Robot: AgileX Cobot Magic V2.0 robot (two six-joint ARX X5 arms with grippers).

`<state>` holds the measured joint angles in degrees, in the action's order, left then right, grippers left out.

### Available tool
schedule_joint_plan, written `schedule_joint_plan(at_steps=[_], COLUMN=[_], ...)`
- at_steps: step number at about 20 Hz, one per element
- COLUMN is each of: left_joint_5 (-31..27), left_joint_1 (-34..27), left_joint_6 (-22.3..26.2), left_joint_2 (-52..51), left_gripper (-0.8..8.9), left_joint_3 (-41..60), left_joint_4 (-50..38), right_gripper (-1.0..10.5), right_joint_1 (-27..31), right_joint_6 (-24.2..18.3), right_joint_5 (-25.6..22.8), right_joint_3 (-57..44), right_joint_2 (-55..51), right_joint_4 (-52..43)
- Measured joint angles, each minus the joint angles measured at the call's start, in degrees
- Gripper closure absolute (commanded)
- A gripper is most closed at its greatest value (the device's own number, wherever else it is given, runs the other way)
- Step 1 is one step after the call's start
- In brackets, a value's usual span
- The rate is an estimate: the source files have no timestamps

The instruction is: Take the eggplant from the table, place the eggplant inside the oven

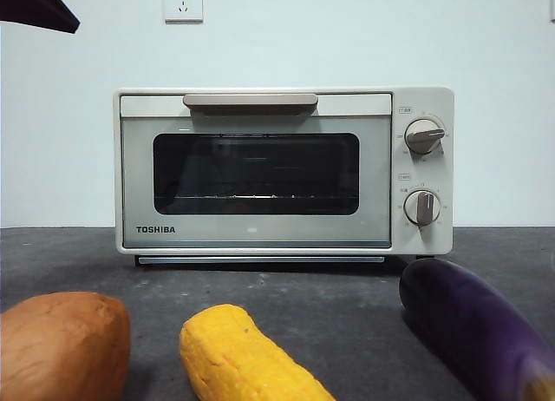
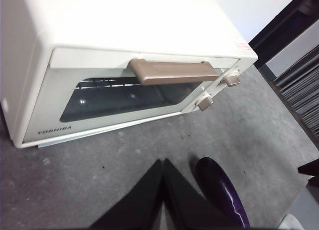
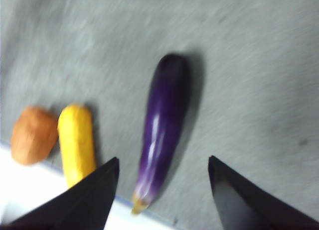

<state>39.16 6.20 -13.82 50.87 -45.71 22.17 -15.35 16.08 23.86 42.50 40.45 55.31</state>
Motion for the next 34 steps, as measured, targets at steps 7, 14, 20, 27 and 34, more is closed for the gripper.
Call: schedule_joint_plan(at_steps=[7,14,20,27,34], left_joint_5=[0.0,0.02,0.02,0.0,-0.17], left_joint_1=[0.81,0.81,0.83,0.83,1.84], left_joint_6=[0.59,0.83,0.87,1.27,1.03], left_joint_2=[0.5,0.5,0.5,0.5,0.61], left_gripper=[8.06,8.06,8.06,8.06,8.06], left_joint_3=[0.0,0.0,0.0,0.0,-0.09], left_joint_4=[-0.63,-0.57,-0.5,-0.5,-0.55], right_gripper=[6.4,6.1,6.0,7.6,8.2], right_joint_1=[-16.24,-23.43,-23.56,-23.63,-23.65], right_joint_6=[7.89,11.47,11.87,14.08,14.4], right_joint_5=[-13.92,-19.56,-20.37,-18.05,-18.1], right_joint_3=[0.0,0.0,0.0,0.0,0.57], right_joint_2=[10.4,27.52,36.72,41.68,31.32], right_joint_4=[-5.31,-16.74,-21.57,-24.79,-22.36])
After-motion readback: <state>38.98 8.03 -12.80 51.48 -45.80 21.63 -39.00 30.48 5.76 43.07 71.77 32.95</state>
